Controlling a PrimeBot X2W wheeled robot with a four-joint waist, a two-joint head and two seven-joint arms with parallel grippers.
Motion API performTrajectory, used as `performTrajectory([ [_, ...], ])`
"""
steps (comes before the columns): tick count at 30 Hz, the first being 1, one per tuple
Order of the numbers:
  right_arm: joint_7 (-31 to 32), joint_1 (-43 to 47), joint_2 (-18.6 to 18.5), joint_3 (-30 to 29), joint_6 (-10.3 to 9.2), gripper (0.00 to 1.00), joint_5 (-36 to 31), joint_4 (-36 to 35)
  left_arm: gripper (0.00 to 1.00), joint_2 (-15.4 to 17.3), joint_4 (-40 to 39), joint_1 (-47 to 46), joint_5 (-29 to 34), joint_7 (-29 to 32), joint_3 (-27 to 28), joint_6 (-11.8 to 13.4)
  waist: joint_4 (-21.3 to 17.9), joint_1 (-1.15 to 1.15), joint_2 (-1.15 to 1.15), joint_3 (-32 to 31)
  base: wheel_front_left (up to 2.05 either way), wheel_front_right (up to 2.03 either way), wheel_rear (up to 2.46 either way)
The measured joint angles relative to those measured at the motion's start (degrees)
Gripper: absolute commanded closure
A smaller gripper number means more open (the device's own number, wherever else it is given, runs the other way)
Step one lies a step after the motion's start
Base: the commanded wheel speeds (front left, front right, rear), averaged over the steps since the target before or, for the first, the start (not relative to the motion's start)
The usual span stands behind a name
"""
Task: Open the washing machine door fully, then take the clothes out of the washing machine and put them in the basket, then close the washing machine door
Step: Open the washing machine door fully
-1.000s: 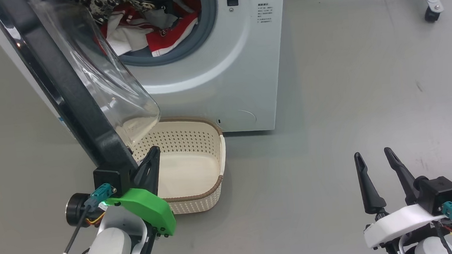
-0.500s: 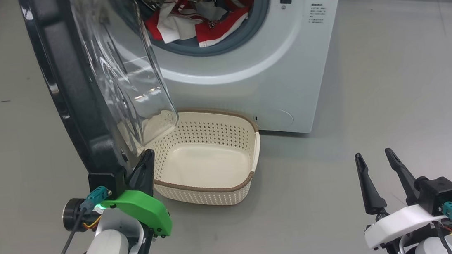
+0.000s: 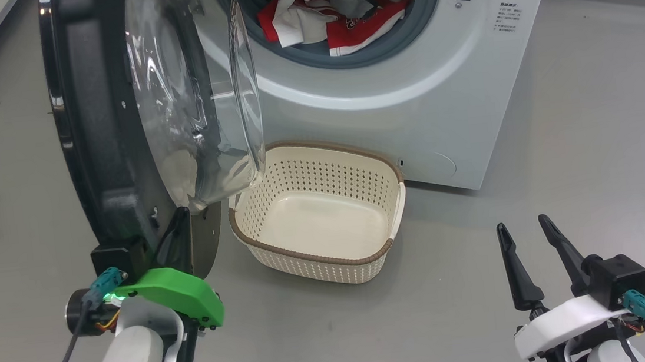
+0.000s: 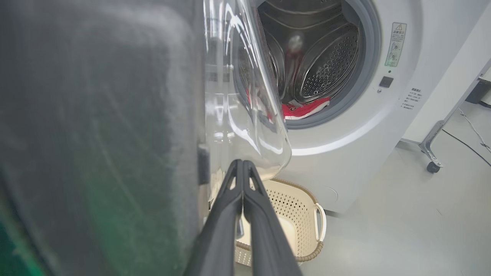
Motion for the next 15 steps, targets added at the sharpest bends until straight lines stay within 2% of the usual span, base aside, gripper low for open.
performTrajectory([
  [15, 0.00, -0.61, -0.91, 0.58, 0.32, 0.00, -1.00, 0.10, 1.00, 4.75, -0.38, -0.07, -3.00, -2.97, 8.33, 2.36, 0.56, 0.00, 0.00, 4.45, 0.00, 0.00, 0.00],
])
